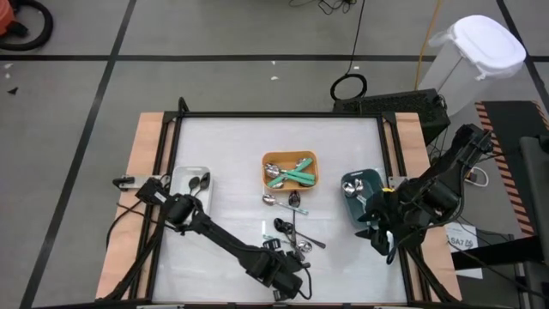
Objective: Sort silverware by color (type)
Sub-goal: Put the black spoon into the white bin
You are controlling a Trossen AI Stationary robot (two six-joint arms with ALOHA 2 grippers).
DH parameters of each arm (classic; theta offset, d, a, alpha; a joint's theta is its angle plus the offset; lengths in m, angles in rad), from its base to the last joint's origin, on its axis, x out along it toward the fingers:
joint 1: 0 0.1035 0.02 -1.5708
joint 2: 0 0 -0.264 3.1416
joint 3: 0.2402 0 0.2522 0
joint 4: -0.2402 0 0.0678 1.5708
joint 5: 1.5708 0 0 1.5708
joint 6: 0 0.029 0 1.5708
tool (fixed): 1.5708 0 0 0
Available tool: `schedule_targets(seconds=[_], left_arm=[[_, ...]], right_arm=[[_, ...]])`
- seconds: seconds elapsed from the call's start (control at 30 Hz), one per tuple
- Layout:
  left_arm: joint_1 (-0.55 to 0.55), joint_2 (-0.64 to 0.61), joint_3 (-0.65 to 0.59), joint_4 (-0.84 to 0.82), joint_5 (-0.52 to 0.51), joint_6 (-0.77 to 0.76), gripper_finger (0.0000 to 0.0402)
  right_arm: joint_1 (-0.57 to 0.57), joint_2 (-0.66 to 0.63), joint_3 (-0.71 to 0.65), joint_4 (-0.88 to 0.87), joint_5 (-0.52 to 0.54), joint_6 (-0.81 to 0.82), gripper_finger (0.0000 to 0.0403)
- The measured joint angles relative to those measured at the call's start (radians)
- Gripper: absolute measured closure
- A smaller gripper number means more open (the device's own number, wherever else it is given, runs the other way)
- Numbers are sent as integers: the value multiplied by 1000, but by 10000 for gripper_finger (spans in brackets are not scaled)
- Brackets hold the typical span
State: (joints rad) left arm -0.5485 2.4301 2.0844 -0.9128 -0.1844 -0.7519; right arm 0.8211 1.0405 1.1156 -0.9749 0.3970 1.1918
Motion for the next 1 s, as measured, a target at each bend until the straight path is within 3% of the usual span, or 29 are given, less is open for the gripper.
schedule_targets(seconds=[0.3,0.53,0.67,1.0], left_arm=[[6,32,2,45,53,36,231],[10,35,2,63,19,79,325],[27,35,3,57,48,122,386],[61,47,160,-109,16,146,399]], right_arm=[[0,0,0,29,23,3,171],[6,0,0,77,21,42,171],[6,0,0,121,23,43,171],[6,0,0,174,74,54,171]])
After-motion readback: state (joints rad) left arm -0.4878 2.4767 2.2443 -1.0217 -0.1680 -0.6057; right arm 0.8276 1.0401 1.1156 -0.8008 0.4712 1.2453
